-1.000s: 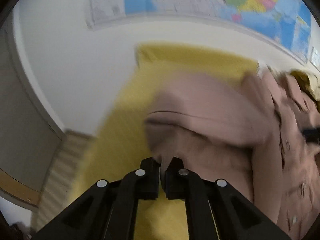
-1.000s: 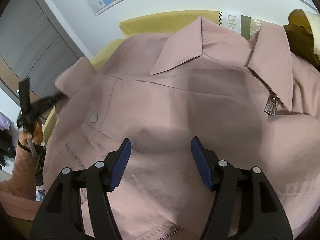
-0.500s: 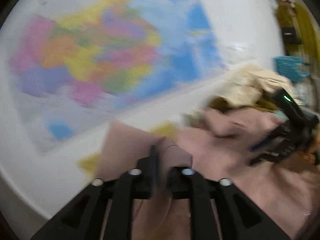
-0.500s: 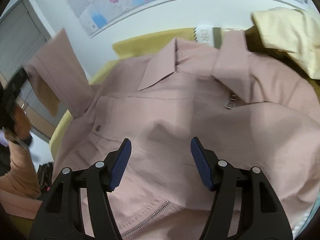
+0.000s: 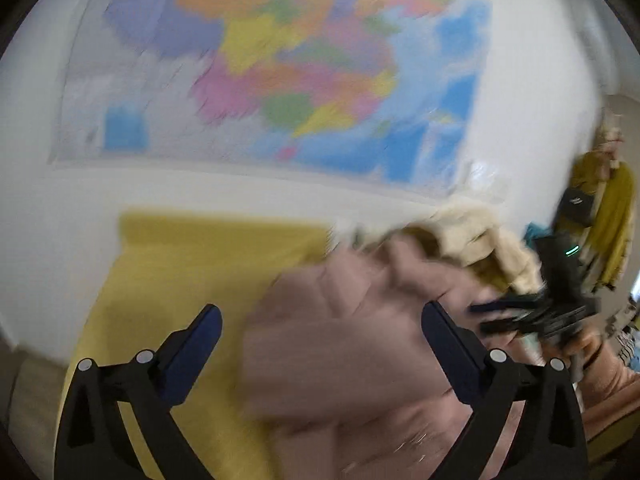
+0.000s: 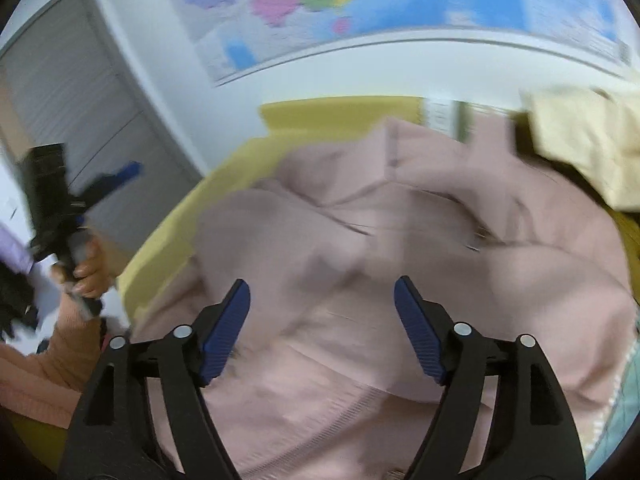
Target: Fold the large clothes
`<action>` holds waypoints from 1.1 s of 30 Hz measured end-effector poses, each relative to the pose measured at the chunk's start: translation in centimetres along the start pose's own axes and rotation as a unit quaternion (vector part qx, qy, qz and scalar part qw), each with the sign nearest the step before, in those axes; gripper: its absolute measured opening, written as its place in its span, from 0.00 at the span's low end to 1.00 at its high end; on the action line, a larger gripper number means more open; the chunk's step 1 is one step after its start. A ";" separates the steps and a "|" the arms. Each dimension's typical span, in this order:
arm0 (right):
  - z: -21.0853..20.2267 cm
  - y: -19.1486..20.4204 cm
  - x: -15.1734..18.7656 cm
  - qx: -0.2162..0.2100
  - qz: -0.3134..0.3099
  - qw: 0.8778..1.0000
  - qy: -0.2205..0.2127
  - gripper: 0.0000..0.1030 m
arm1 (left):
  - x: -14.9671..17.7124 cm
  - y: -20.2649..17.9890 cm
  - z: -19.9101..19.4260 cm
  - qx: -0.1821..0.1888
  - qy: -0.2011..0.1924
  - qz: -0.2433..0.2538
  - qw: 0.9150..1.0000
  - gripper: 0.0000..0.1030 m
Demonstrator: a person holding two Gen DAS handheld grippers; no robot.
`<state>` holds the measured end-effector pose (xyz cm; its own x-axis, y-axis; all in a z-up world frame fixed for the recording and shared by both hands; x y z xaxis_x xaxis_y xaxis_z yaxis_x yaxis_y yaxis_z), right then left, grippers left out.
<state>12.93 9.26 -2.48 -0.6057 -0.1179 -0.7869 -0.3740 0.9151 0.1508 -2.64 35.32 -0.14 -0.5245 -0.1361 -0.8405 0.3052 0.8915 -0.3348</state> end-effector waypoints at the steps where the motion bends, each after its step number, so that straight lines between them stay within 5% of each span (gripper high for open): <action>1: 0.5 1.2 -0.2 -0.004 -0.013 1.000 0.002 0.74 | 1.2 1.2 1.0 -0.005 0.028 -0.023 0.999 0.93; 5: 2.4 4.1 -0.3 -0.016 -0.043 0.999 0.019 0.76 | 5.6 3.1 5.7 -0.001 0.125 -0.075 0.989 0.93; 7: 2.9 4.6 -0.2 -0.021 -0.042 0.999 0.024 0.76 | 6.3 3.4 7.6 -0.009 0.143 -0.076 0.987 0.70; 9: 3.0 4.2 0.0 -0.021 -0.033 0.999 0.028 0.76 | 6.3 3.0 8.1 -0.001 0.140 -0.083 0.987 0.30; 14: 1.3 1.4 0.4 -0.020 0.008 1.000 0.020 0.75 | 1.7 -2.1 7.2 0.010 0.075 0.000 0.997 0.19; 17: -0.2 -0.9 0.2 -0.024 0.042 0.999 0.003 0.75 | -0.5 -7.8 8.0 0.083 0.051 0.037 0.995 0.19; 20: -1.9 -4.0 0.3 -0.030 0.092 0.995 -0.011 0.75 | 0.2 -13.6 11.8 0.154 0.075 0.074 0.982 0.21; 22: -2.9 -5.9 0.7 -0.031 0.124 0.992 -0.018 0.75 | 2.0 -16.8 14.8 0.191 0.114 0.093 0.971 0.43; 23: -3.4 -7.0 1.1 -0.027 0.140 0.990 -0.021 0.76 | 2.9 -17.6 15.9 0.198 0.132 0.096 0.966 0.77; 24: -3.9 -7.6 1.3 -0.024 0.149 0.988 -0.023 0.76 | 4.0 -18.6 17.0 0.198 0.146 0.105 0.964 0.87; 28: -5.1 -9.7 3.0 -0.014 0.178 0.984 -0.018 0.78 | 5.7 -19.7 17.5 0.216 0.158 0.117 0.956 0.87; 33: -5.0 -6.6 3.1 -0.030 0.140 0.990 -0.006 0.83 | 5.3 -17.0 14.6 0.214 0.127 0.092 0.964 0.88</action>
<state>10.00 0.90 -2.92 -0.6835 0.1426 -0.7159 -0.2328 0.8870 0.3989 0.96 13.15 -5.09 -0.5909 0.1657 -0.7895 0.6834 0.6230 -0.3806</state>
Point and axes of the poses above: each gripper's, at about its wrist camera, not at the fingertips, and z roughly the way its jaws point, y to its left, x to its underside, the point moved 8 cm from there along z, roughly the way its jaws point, and after that the axes turned 15 degrees about x, right-handed, at the moved point
